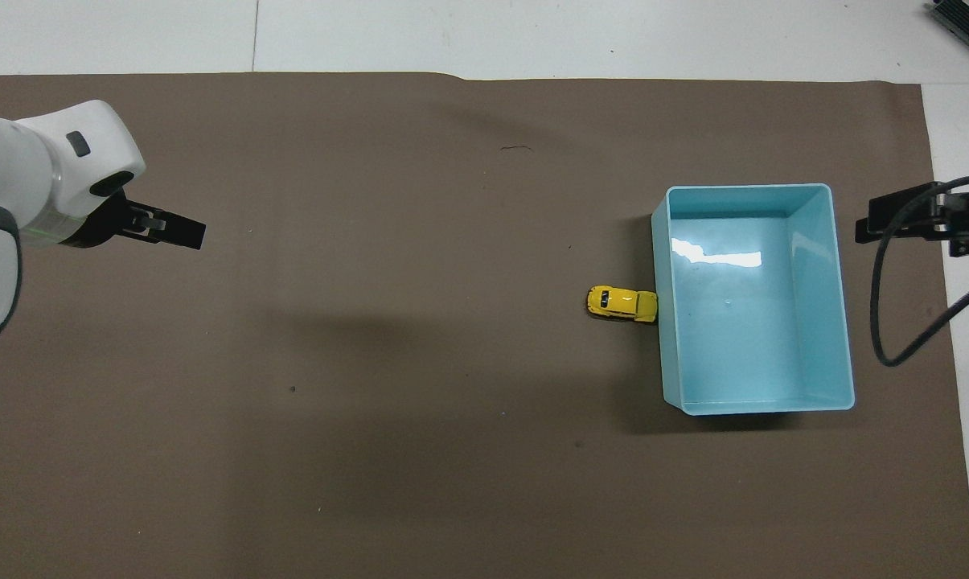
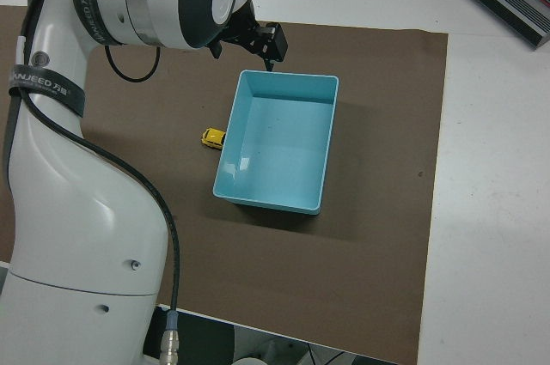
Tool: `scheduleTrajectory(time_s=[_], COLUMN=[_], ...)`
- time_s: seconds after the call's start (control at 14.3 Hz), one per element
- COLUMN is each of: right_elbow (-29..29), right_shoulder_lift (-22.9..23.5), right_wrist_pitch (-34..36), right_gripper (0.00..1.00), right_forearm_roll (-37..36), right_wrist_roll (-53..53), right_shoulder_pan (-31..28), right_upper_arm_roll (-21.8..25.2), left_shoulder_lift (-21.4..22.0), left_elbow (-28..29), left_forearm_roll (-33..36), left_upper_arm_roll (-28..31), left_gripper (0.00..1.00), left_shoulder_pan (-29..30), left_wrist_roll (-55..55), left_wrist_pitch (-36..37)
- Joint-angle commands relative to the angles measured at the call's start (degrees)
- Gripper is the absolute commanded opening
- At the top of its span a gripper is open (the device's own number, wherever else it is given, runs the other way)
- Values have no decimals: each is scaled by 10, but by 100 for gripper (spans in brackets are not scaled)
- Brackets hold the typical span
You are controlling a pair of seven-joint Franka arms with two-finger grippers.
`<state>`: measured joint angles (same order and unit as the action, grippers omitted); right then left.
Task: Wind up and store yellow beetle car
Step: 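Move the right gripper toward the car beside the blue bin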
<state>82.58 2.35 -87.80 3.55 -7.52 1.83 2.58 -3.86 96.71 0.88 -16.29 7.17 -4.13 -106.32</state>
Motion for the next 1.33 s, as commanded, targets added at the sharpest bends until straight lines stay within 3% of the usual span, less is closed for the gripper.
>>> scheduleTrajectory(time_s=[0.0, 0.35, 0.91, 1.26], right_elbow=[-1, -1, 13, 21], right_shoulder_lift=[-4, -4, -17, -22], right_wrist_pitch=[10, 10, 22, 20], right_gripper=[100, 100, 100, 100], right_forearm_roll=[7, 7, 23, 15], right_wrist_roll=[-9, -9, 6, 217], right_shoulder_pan=[-6, -6, 3, 3], right_upper_arm_roll=[-5, -5, -21, -54], left_shoulder_lift=[28, 34, 46, 46], left_elbow=[-8, -91, -82, -82], left_forearm_roll=[-11, -5, -13, -12], left_upper_arm_roll=[-7, -5, -8, -8], left_gripper=[100, 100, 100, 100], left_shoulder_pan=[12, 25, 31, 37], left_wrist_roll=[46, 42, 44, 44], left_wrist_pitch=[42, 174, 172, 174])
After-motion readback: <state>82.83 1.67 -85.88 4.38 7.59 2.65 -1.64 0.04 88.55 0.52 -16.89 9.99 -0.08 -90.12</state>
